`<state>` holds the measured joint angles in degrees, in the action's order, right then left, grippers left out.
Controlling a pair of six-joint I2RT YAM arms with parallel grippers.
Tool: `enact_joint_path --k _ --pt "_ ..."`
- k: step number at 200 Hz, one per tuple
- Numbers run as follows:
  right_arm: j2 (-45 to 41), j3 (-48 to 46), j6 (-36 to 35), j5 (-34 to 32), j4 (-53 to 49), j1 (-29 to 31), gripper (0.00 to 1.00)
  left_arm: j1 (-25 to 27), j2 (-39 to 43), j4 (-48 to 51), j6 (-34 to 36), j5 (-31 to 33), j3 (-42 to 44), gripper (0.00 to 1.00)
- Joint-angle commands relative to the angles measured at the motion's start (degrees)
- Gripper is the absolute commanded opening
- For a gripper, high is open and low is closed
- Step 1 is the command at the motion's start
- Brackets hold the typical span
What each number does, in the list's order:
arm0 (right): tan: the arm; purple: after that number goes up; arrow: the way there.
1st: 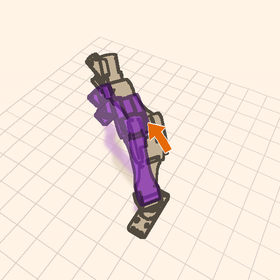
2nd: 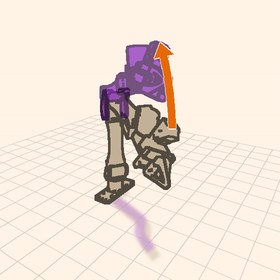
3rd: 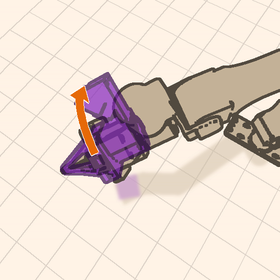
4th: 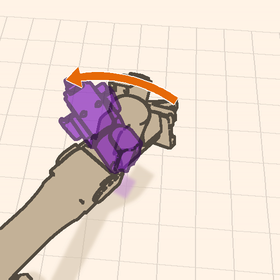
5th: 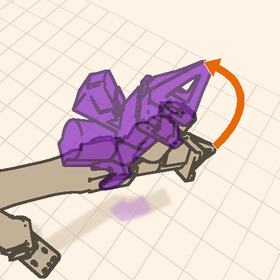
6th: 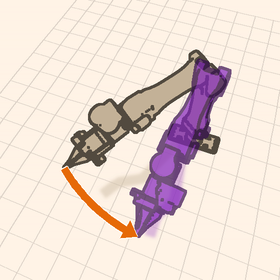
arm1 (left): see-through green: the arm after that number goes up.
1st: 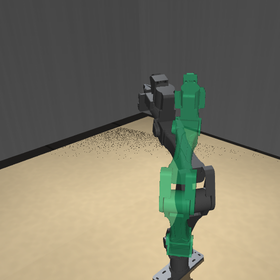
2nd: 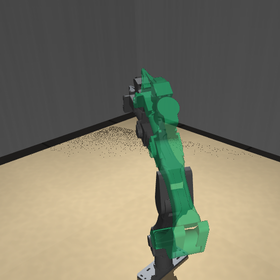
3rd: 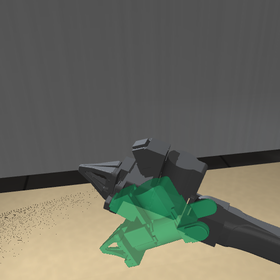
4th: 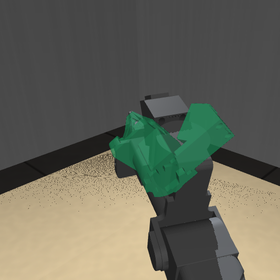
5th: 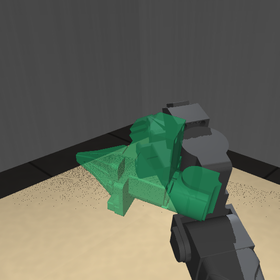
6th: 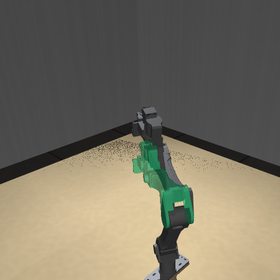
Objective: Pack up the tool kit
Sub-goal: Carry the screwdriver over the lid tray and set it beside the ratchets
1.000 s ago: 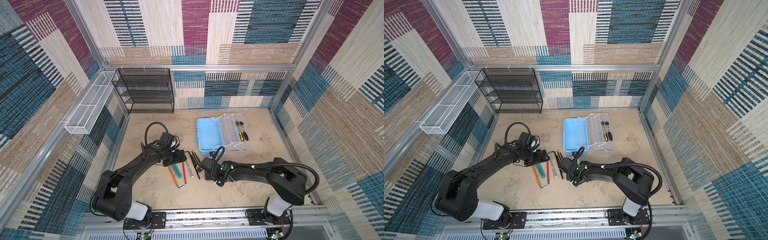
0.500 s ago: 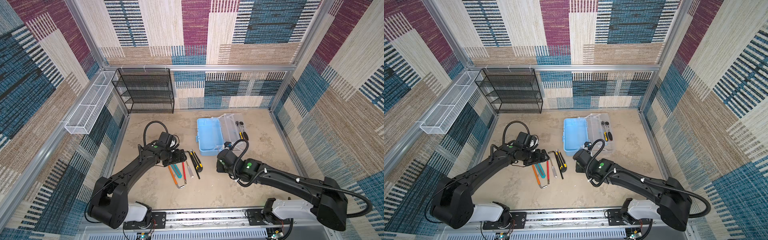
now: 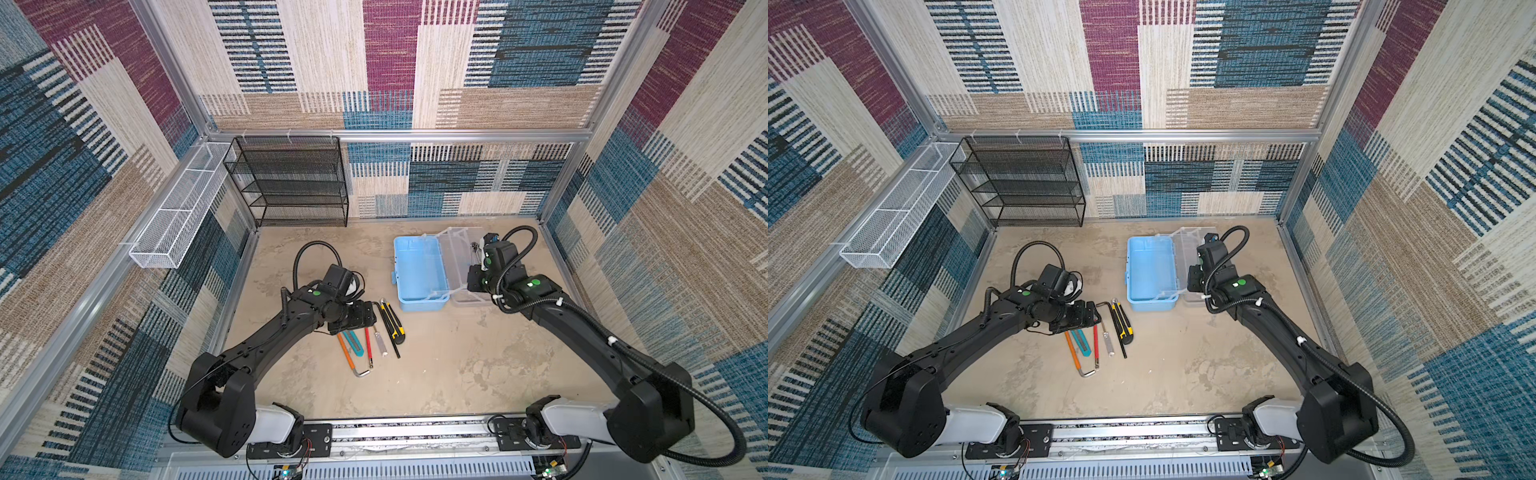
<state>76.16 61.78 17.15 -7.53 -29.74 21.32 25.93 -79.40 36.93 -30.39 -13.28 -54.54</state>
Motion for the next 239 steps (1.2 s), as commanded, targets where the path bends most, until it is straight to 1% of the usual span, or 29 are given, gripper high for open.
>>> enact_joint_path --k 1,34,58,82,104,131,152,164,182,193,207,239 --pt "4.3 3.0 -9.6 4.8 2.2 -2.9 0.03 1.4 0.6 1.1 -3.8 2.1 1.4 0.85" --pt "8.5 6.1 -14.2 7.3 3.6 -7.2 0.04 3.1 0.6 1.2 -6.7 4.0 2.5 0.85" --pt "12.8 8.8 -16.0 9.2 3.8 -7.7 0.04 3.7 0.0 1.9 -6.9 4.1 1.5 0.83" --pt "16.3 11.1 -15.7 11.4 3.8 -7.7 0.03 4.4 -1.4 3.3 -7.1 4.1 0.4 0.81" --pt "16.7 11.2 -14.9 13.5 4.3 -7.7 0.04 4.7 -2.0 3.9 -7.9 4.4 0.3 0.79" --pt "18.7 12.4 -15.0 13.2 2.4 -7.7 0.06 4.8 -2.5 4.6 -8.2 4.7 -0.6 0.79" --pt "20.0 12.9 -14.6 12.4 1.5 -7.7 0.15 4.9 -3.8 5.1 -7.9 4.3 -1.9 0.78" --pt "20.1 12.9 -14.0 11.7 1.4 -7.7 0.21 5.1 -4.7 5.6 -7.6 3.8 -2.9 0.7" --pt "20.0 13.5 -13.5 10.9 0.8 -7.8 0.32 5.6 -6.1 6.0 -7.7 2.9 -3.9 0.63" --pt "19.5 13.7 -13.0 10.4 0.4 -7.7 0.37 5.9 -6.9 5.9 -8.2 2.5 -4.0 0.56" --pt "18.5 13.9 -12.1 10.5 0.3 -7.7 0.49 6.1 -7.6 5.9 -9.4 2.3 -4.0 0.52" --pt "17.5 14.2 -10.7 11.3 0.2 -7.7 0.55 6.9 -9.1 5.9 -12.1 3.0 -5.3 0.49"
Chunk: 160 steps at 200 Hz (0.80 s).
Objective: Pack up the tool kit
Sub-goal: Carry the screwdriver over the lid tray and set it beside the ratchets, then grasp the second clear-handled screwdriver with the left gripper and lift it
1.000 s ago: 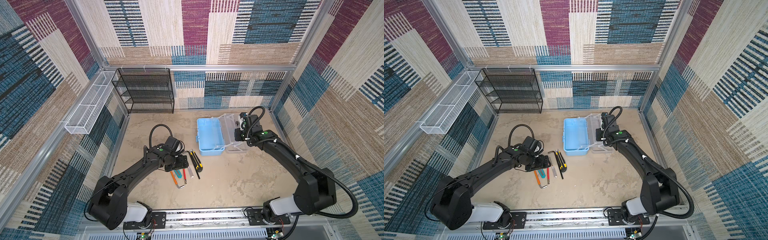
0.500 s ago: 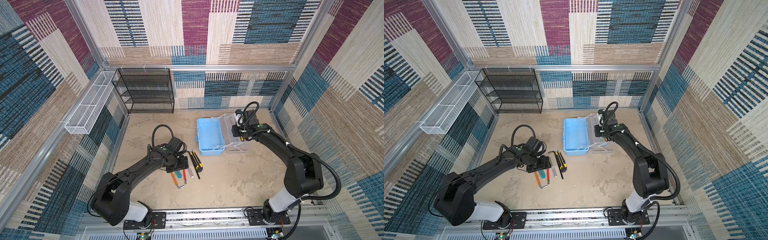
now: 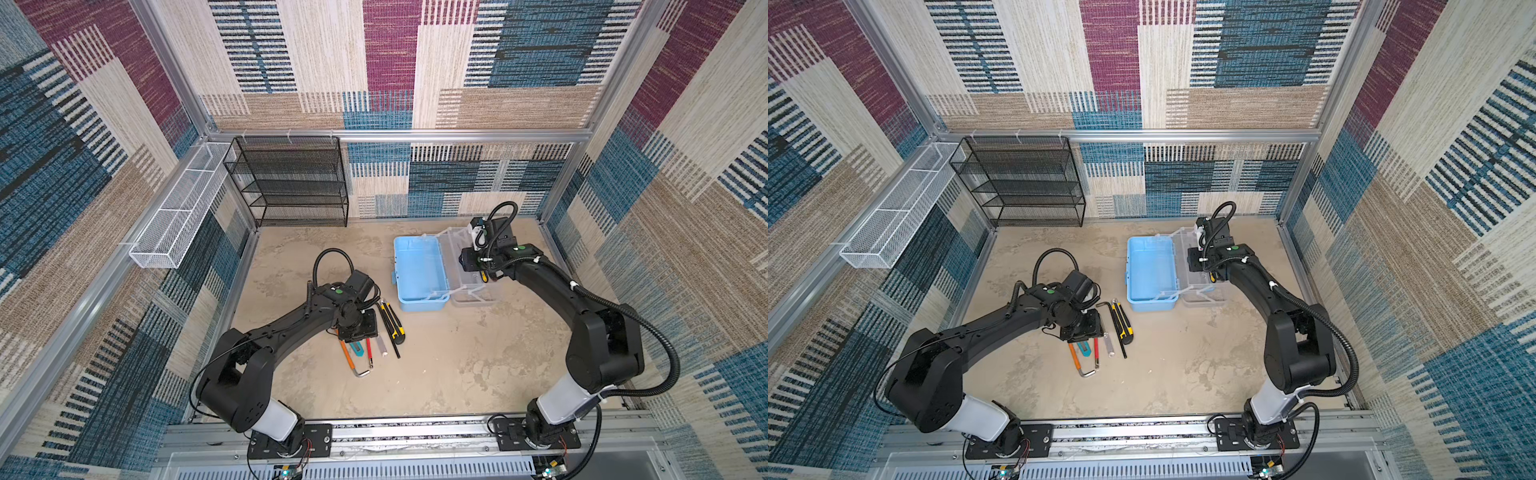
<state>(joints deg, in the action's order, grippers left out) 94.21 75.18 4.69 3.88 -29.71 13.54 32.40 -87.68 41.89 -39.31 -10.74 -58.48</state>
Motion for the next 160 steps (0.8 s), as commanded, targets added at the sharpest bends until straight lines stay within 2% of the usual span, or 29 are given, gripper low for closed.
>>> enact_joint_path --k 1,26,58,105,160 --pt "-0.5 0.9 1.8 -0.1 0.1 0.1 0.55 0.4 -0.9 0.9 -3.3 0.5 -1.5 0.49" --pt "-1.3 1.3 3.1 -0.8 -0.1 0.0 0.58 1.6 -2.8 0.9 -4.9 0.8 -3.6 0.44" --pt "-4.0 0.4 3.5 -0.3 1.6 0.0 0.61 3.3 -6.4 1.3 -8.4 1.1 -5.2 0.33" --pt "-6.6 -1.6 2.4 0.1 2.6 0.0 0.63 5.7 -12.4 6.3 -10.3 5.3 -9.9 0.31" --pt "-9.6 -5.5 1.2 0.4 2.4 -0.2 0.64 7.4 -19.1 10.3 -12.4 6.9 -13.3 0.31"
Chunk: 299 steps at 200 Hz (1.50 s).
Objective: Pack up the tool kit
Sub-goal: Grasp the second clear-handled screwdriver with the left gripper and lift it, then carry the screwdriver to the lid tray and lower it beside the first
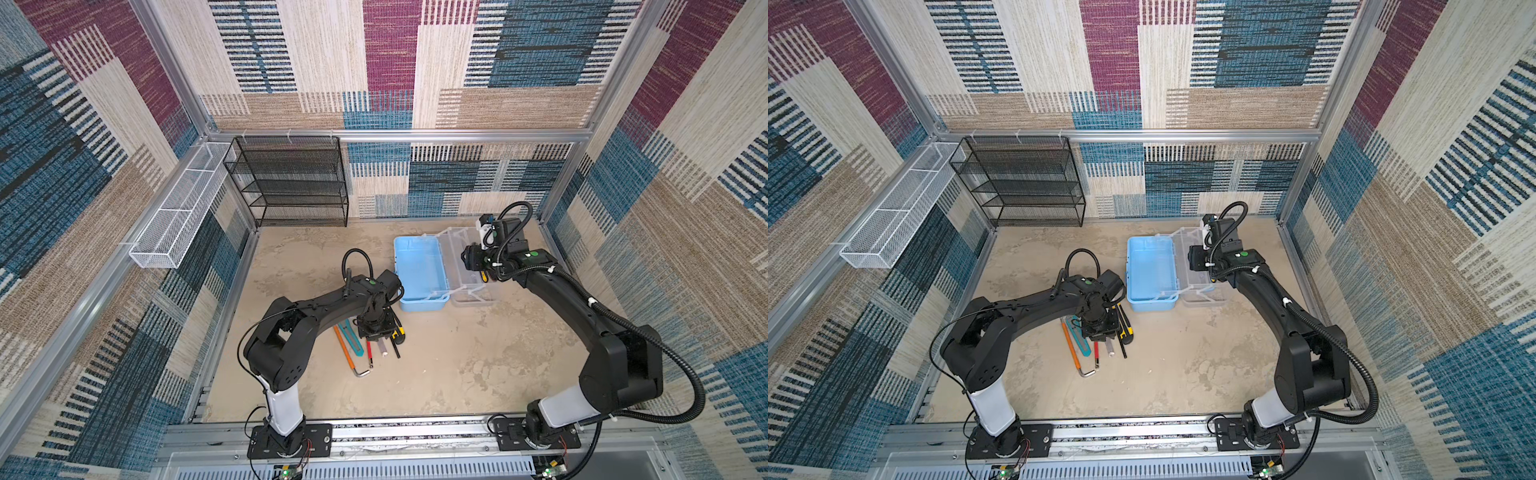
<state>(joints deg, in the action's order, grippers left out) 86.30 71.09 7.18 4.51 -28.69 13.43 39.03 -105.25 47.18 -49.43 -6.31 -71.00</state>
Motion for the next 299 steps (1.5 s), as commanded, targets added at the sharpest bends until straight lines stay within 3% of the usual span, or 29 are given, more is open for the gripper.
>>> enact_joint_path --k 1,59,109,135,248,299 --pt "-1.8 -1.5 -1.4 -0.3 1.4 -0.1 0.64 0.8 -1.5 5.1 -2.4 2.5 -0.8 0.31" --pt "-3.3 -3.6 -3.6 0.6 1.7 -0.9 0.65 1.9 -3.7 5.6 -4.3 3.3 -2.0 0.31" --pt "-3.6 -4.3 -5.8 2.0 2.9 -2.0 0.66 2.2 -5.2 6.3 -5.2 4.4 -1.4 0.14" --pt "-3.0 -4.3 -6.1 2.9 3.6 -2.4 0.66 2.7 -4.9 6.6 -5.0 4.7 -1.7 0.0" --pt "-3.1 -5.3 -5.4 4.2 5.7 -2.4 0.65 4.0 0.8 9.4 -7.1 8.1 -6.5 0.0" --pt "-3.9 -5.8 -4.3 4.8 7.2 -3.5 0.65 4.1 1.2 10.4 -4.1 8.8 -16.8 0.0"
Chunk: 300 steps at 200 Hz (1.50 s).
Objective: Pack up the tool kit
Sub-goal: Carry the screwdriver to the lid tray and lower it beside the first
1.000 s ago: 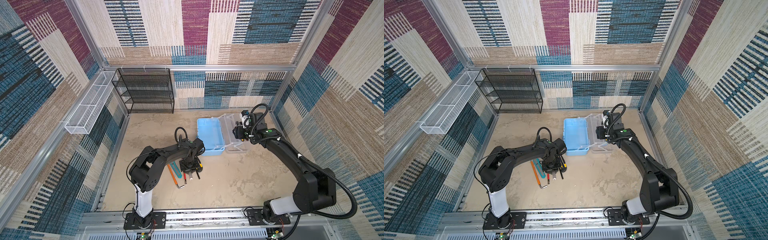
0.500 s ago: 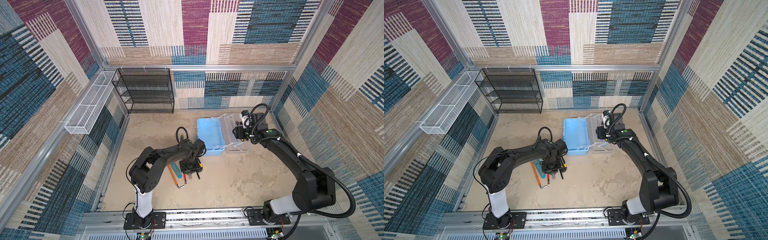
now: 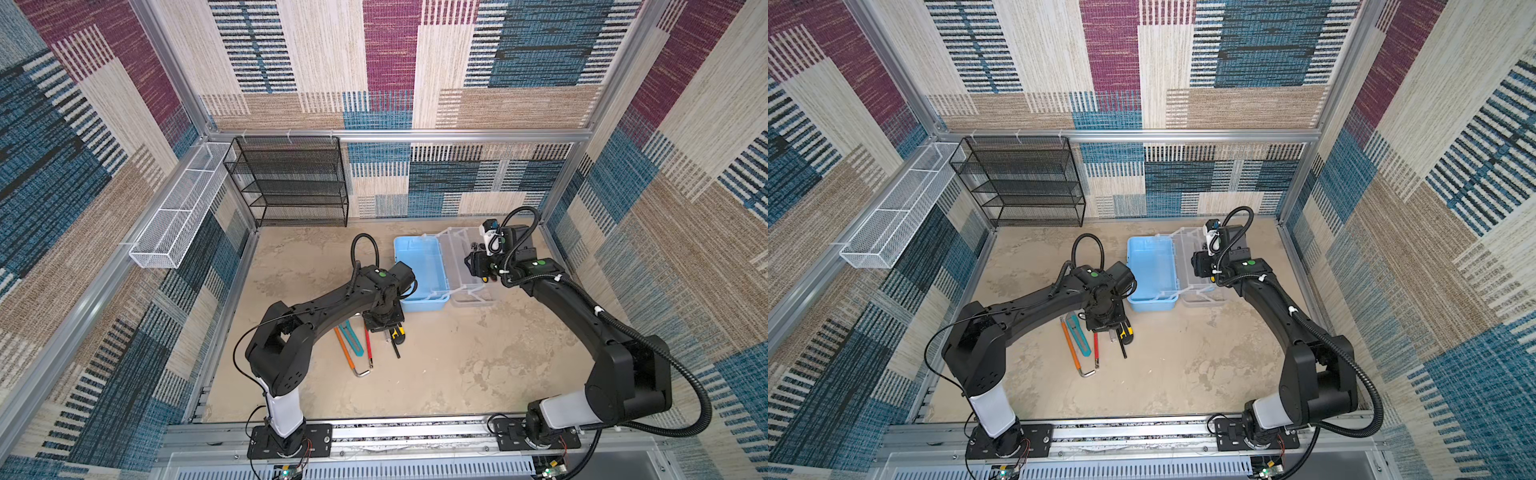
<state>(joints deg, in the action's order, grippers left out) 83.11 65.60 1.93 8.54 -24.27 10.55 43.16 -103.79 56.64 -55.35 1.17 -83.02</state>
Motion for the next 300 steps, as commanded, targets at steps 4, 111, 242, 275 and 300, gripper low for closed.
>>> enact_joint_path --k 4,111,242,275,300 --pt "-0.8 -0.4 1.1 0.9 2.9 -0.8 0.65 0.0 -0.6 1.0 2.2 1.3 -6.2 0.0" --pt "-2.9 -3.9 4.5 3.5 6.1 -5.9 0.66 0.7 -30.7 1.2 11.7 -13.4 -62.3 0.0" --pt "-3.8 -6.0 5.0 4.0 6.7 -7.8 0.66 1.5 -39.6 -13.3 9.0 -22.6 -62.4 0.0" --pt "-4.3 -5.9 4.8 3.9 6.4 -8.1 0.67 1.2 -40.3 -13.2 8.5 -22.4 -62.2 0.0" --pt "-4.3 -6.2 4.7 4.1 6.1 -8.2 0.67 1.0 -40.1 -13.1 8.5 -22.0 -62.2 0.01"
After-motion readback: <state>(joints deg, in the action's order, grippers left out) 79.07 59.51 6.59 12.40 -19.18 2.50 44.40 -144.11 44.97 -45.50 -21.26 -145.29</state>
